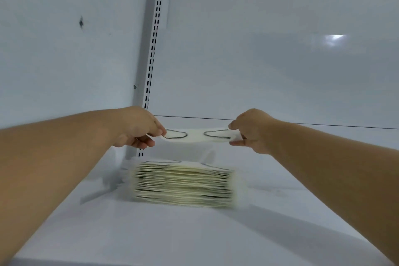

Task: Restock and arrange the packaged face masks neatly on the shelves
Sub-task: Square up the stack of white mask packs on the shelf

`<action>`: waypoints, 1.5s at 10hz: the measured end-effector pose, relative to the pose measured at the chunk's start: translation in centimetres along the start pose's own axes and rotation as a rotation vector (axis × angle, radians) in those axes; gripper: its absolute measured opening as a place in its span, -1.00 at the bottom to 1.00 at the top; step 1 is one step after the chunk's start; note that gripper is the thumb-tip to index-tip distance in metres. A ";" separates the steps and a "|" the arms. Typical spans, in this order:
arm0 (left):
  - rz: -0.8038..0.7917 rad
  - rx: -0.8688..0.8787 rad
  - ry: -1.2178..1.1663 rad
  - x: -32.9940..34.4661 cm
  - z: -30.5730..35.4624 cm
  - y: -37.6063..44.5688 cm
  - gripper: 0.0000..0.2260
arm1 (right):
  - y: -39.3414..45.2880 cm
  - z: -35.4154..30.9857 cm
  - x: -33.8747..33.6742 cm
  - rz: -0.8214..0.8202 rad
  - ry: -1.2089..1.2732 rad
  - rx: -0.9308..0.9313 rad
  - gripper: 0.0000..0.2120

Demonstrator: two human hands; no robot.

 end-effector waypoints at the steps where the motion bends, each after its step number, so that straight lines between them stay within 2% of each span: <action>1: 0.035 -0.020 0.095 0.0 -1.0 0.3 -0.91 | 0.1 1.4 0.8 -0.045 -0.090 -0.019 -0.75; 2: 0.015 -0.027 0.269 0.5 -2.4 0.4 -0.92 | -0.5 2.4 2.2 -0.082 -0.243 -0.025 -0.66; 3: -0.038 -0.022 0.481 0.8 -3.4 0.6 -0.88 | 0.1 3.9 3.8 -0.124 -0.202 0.030 -0.70; 4: -0.056 -0.071 0.579 0.8 -4.1 0.5 -0.75 | -2.7 2.8 4.9 -0.245 -0.617 -0.032 -0.69; 5: -0.097 -0.122 0.530 1.4 -5.1 0.1 -0.60 | -3.1 2.6 5.1 -0.225 -1.120 -0.168 -0.70; 6: -0.134 -0.191 0.427 1.9 -6.0 -0.4 -0.48 | -1.6 4.1 4.3 -0.232 -1.074 0.000 -0.60; 7: -0.130 -0.225 0.386 2.1 -5.5 -1.0 -0.59 | -1.1 5.4 4.4 -0.268 -0.756 0.101 -0.66; 8: -0.136 -0.245 0.423 2.1 -4.9 -1.9 -0.59 | -2.2 5.5 4.7 -0.305 -0.711 0.110 -0.77; 10: -0.123 -0.313 0.457 0.4 -4.6 -2.5 -0.51 | -2.0 4.4 1.5 -0.159 -0.901 0.193 -0.60; 11: -0.123 -0.332 0.504 -0.4 -3.4 -3.9 -0.62 | -3.0 4.4 0.8 -0.254 -0.783 0.215 -0.45; 12: -0.126 -0.305 0.550 -0.3 -2.7 -5.1 -0.70 | -4.4 3.8 1.8 -0.340 -0.685 0.164 -0.49; 13: -0.056 -0.243 0.524 -0.3 -2.7 -4.8 -0.83 | -4.7 1.9 2.6 -0.292 -0.611 0.057 -0.68; 14: 0.033 -0.160 0.548 -0.9 -2.2 -4.5 -0.83 | -4.8 1.0 2.9 -0.271 -0.652 0.000 -0.77; 15: 0.102 -0.087 0.667 -1.3 -0.7 -4.8 -0.80 | -5.0 0.9 2.9 -0.272 -0.715 -0.041 -0.81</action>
Point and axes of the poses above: each hand's wrist, its own y-axis towards the middle knuckle, its own x-axis out of the palm, z = x × y, the point moved 9 cm from there along y, towards the middle knuckle, and after that the axes turned 6 degrees about -y, right-handed, at the moved point
